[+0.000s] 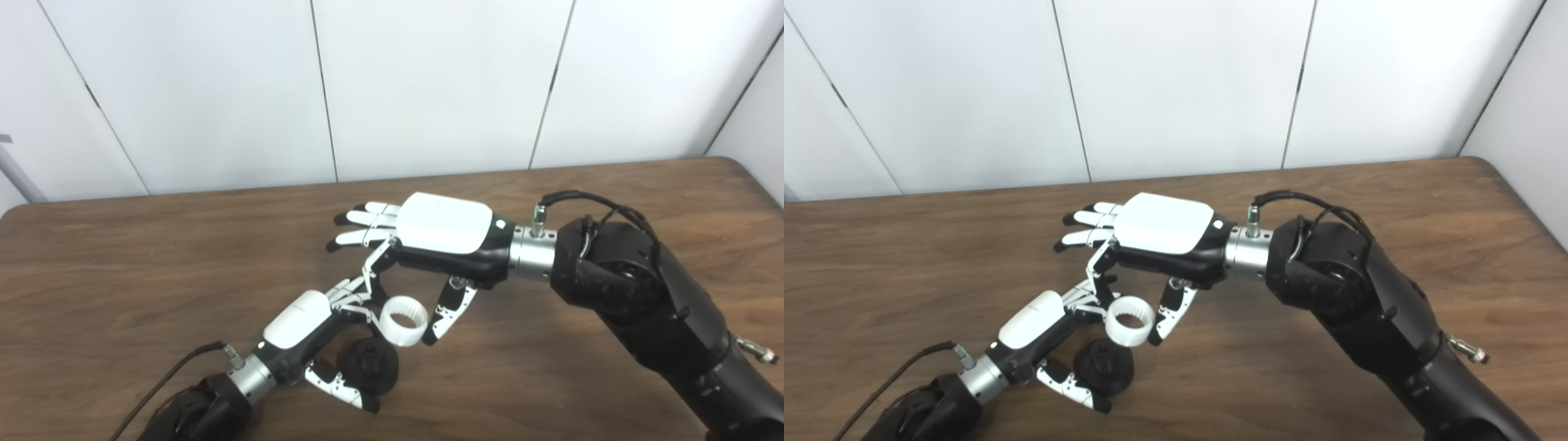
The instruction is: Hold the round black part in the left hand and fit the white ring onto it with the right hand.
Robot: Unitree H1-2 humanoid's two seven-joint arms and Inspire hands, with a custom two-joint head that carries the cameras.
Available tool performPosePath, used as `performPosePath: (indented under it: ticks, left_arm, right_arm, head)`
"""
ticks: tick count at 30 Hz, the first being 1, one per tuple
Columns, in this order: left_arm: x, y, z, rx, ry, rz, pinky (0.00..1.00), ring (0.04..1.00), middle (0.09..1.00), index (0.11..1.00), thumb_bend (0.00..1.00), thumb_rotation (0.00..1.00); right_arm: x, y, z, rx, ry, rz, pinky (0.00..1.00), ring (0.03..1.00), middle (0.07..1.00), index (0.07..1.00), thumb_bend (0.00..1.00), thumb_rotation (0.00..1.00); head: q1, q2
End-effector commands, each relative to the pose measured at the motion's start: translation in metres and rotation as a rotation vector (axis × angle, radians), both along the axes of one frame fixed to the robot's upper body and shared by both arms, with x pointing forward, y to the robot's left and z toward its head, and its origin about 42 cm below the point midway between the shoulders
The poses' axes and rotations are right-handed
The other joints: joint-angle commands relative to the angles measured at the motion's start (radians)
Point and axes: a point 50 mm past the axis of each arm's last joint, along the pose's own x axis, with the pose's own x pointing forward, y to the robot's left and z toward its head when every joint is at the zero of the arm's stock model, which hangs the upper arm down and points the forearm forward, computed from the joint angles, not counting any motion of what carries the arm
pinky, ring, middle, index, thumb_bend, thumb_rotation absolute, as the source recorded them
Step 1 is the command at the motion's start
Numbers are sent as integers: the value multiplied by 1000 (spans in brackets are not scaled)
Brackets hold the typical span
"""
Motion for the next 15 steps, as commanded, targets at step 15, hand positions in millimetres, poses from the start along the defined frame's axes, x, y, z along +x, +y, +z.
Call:
performPosePath:
  ticks: [15]
  left_arm:
    - [-7, -18, 0, 99, 38, -9, 1000, 1000, 879, 481, 524, 67]
  right_arm:
    - [-4, 21, 0, 55, -26, 86, 1000, 1000, 901, 480, 525, 140]
  head:
    - [42, 32]
